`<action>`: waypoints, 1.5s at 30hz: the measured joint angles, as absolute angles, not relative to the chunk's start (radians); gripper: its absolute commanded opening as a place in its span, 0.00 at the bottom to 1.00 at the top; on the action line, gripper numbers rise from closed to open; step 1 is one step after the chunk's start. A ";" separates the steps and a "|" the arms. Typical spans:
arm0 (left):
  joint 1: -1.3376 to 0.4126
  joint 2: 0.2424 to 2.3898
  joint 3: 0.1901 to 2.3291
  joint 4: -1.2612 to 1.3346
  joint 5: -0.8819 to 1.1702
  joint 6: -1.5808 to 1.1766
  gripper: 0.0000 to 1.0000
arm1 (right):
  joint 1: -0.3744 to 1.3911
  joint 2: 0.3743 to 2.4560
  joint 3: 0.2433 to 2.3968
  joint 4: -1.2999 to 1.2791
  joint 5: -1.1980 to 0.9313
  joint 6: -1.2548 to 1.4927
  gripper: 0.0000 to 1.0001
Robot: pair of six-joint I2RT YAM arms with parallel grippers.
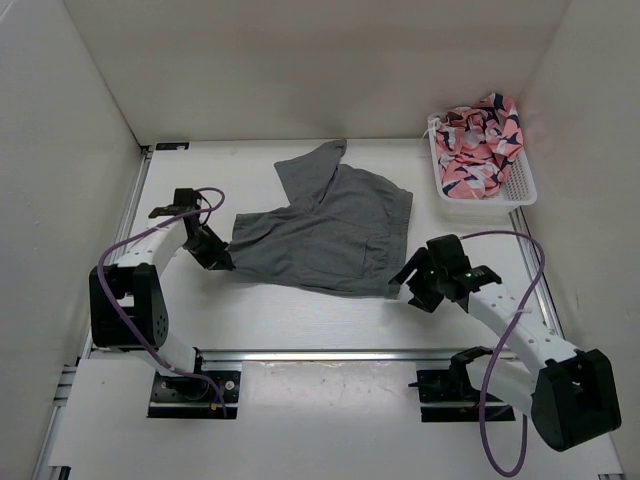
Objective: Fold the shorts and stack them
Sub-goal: Flatten the shorts out
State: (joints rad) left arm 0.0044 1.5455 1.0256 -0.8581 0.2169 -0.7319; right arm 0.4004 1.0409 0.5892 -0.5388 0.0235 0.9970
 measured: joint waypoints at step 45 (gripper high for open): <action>-0.021 1.353 1.102 -0.939 0.183 -0.722 0.29 | 0.368 1.232 0.897 -0.479 0.043 0.761 0.65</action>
